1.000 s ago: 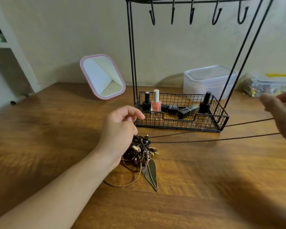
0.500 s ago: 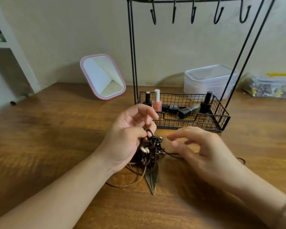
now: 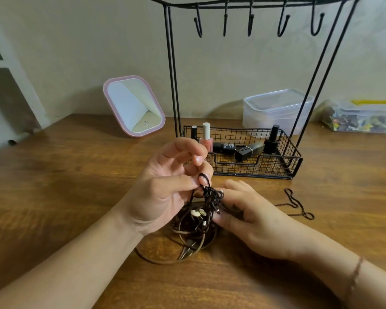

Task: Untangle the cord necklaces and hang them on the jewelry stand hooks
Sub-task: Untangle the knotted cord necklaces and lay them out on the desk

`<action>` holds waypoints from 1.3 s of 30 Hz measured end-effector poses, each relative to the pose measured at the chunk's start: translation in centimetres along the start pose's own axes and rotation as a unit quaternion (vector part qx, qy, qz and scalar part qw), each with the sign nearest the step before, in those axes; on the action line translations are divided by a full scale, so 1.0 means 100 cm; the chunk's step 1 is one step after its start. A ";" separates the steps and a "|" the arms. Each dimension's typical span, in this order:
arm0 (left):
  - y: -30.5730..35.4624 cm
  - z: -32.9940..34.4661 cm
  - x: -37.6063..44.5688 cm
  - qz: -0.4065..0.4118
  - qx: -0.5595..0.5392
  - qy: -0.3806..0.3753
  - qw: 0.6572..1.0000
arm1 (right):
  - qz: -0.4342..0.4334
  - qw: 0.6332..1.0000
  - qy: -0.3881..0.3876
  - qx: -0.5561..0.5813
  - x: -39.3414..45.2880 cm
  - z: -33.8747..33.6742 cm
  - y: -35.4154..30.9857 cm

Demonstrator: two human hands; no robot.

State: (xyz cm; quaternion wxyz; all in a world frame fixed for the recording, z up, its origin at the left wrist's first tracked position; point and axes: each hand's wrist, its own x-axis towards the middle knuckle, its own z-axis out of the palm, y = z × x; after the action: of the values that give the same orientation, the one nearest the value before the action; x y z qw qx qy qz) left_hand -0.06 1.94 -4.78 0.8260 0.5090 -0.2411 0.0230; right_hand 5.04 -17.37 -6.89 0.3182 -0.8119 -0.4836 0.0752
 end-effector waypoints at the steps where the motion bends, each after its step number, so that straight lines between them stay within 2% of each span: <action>1: 0.000 -0.001 0.000 -0.002 -0.007 0.001 1.000 | -0.007 1.000 0.000 0.008 0.000 0.000 -0.001; 4: 0.002 -0.004 0.002 -0.009 -0.014 0.034 0.999 | 0.004 0.996 0.053 0.075 -0.003 -0.003 0.002; 8: 0.006 -0.008 0.003 -0.023 0.043 0.153 0.987 | 0.019 0.979 0.066 0.194 -0.012 -0.010 0.008; 11: 0.004 -0.009 0.004 -0.038 0.061 0.222 0.972 | -0.010 0.963 0.082 0.258 -0.016 -0.016 0.007; 14: 0.006 -0.011 0.005 -0.035 0.034 0.232 0.971 | -0.005 0.950 0.087 0.299 -0.015 -0.017 0.008; 16: 0.008 -0.010 0.005 -0.029 -0.002 0.202 0.979 | 0.009 0.961 0.095 0.260 -0.014 -0.015 0.011; 21: 0.007 -0.003 0.004 -0.018 -0.093 0.117 0.989 | 0.015 0.994 0.077 0.076 -0.006 -0.006 0.005; 25: 0.005 0.001 0.006 -0.004 -0.122 0.133 0.984 | -0.028 0.998 0.034 -0.032 -0.003 0.000 0.004; 28: 0.005 0.001 0.007 0.005 -0.130 0.179 0.975 | -0.030 0.999 0.015 -0.027 -0.005 -0.002 0.005; 34: 0.004 -0.003 0.009 0.028 -0.163 0.267 0.949 | -0.031 0.997 0.053 -0.047 -0.003 0.002 0.004; 36: 0.005 -0.005 0.008 0.021 -0.156 0.276 0.948 | -0.024 0.998 0.061 0.005 -0.004 0.002 0.004; 39: 0.007 -0.006 0.007 -0.020 -0.099 0.282 0.954 | 0.006 0.985 0.117 0.128 -0.007 0.000 0.001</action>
State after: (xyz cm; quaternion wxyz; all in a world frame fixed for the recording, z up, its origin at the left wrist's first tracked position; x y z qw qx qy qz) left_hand 0.63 2.65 -4.14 0.9069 0.4023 0.0106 0.1247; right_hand 4.76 -17.98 -7.03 0.4735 -0.7703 -0.4249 0.0429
